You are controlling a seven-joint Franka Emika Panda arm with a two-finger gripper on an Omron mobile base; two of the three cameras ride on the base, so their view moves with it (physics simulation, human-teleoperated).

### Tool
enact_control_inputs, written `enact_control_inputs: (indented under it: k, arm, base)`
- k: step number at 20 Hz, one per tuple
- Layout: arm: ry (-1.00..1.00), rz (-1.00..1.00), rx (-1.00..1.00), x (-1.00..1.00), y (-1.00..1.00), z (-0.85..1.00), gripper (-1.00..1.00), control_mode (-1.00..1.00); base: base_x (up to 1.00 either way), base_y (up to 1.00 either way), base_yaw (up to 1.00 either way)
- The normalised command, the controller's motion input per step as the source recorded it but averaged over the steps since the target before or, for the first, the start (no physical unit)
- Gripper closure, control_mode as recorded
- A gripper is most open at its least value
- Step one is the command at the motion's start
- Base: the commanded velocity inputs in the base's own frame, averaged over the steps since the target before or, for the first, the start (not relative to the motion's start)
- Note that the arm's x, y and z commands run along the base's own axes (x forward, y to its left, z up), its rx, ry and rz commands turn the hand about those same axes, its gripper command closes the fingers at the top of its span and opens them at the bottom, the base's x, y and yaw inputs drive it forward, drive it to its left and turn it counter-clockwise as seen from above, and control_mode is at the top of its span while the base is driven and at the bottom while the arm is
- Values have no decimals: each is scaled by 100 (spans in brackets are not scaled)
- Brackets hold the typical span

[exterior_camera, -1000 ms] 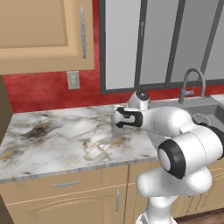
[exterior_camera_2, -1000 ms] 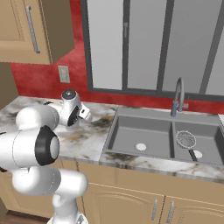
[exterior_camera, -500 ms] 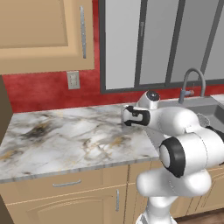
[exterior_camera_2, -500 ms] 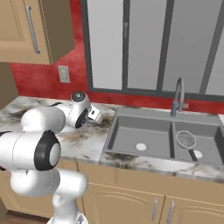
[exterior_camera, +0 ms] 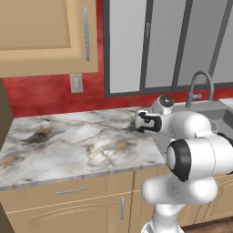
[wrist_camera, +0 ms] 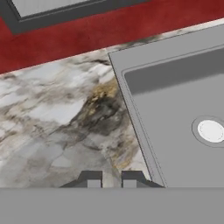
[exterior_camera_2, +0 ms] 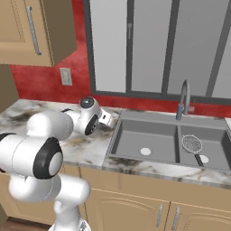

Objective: Place the glass cup in the left basin and the strainer in the right basin of the sink.

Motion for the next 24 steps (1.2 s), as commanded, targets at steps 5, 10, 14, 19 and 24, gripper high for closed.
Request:
enact_control_inputs:
  k: [5,10,14,19,24]
  arm:
    - [-2,-2,-10,1,-39,-4,100,-100]
    - [-2,-4,-9,3,-46,-2,100,-100]
    - [-4,-5,-5,3,-47,0,100,-100]
    - [-4,-6,0,1,-49,0,100,-100]
    - [-4,-5,0,3,-51,0,100,-100]
  base:
    - [0,0,0]
    - [0,0,0]
    - [0,0,0]
    - [0,0,0]
    - [0,0,0]
